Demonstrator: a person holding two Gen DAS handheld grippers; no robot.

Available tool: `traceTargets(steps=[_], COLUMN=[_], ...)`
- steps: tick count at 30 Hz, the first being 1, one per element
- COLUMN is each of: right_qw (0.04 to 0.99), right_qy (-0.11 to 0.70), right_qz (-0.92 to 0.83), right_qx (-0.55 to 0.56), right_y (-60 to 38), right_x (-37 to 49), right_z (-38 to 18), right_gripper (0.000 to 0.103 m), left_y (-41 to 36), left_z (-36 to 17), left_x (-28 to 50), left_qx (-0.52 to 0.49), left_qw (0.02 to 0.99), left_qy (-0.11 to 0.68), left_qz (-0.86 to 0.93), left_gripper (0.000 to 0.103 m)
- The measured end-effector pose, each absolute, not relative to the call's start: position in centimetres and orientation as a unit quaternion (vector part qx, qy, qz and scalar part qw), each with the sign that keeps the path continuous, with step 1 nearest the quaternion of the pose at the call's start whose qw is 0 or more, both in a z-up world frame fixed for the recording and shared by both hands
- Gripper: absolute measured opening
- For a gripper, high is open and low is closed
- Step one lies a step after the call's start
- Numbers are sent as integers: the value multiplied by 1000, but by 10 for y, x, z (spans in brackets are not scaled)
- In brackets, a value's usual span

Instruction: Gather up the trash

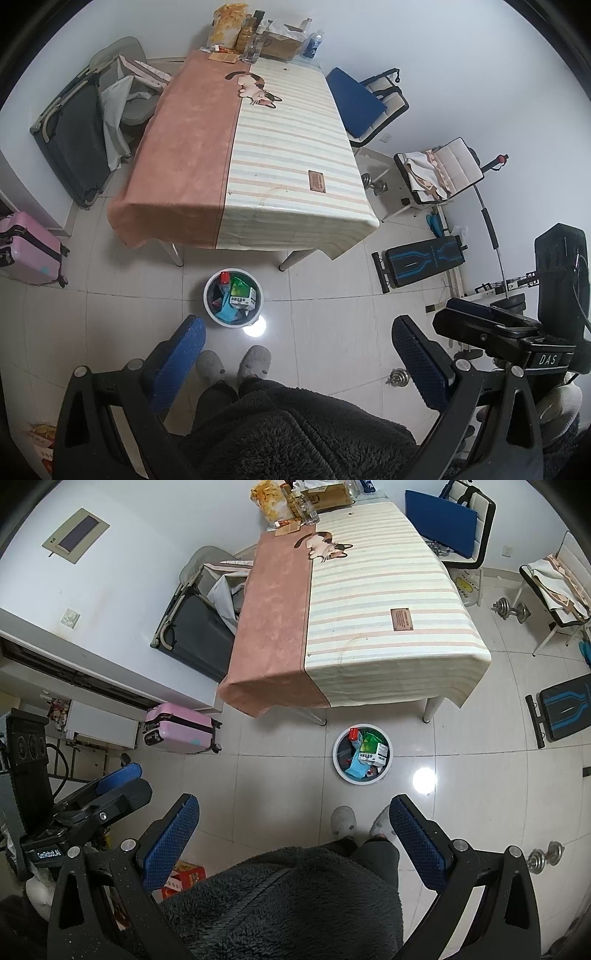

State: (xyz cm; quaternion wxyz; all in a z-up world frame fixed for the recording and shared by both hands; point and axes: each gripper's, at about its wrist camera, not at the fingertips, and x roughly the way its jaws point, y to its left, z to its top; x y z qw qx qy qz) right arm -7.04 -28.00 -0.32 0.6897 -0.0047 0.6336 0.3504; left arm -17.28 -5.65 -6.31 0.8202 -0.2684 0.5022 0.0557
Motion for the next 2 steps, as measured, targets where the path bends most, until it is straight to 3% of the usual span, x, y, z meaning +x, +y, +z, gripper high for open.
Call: traceTargets(steps=[2], right_qw=[689], right_qy=[634], right_qz=[351], right_qx=[-3], right_y=[-280], right_x=[-71], right_z=[-3], right_gripper=[103], left_y=[-58], left_z=[-62], left_x=[-172], left_qx=[-267], left_qw=[821], left_qy=[501], left_qz=[55], left_gripper=[103])
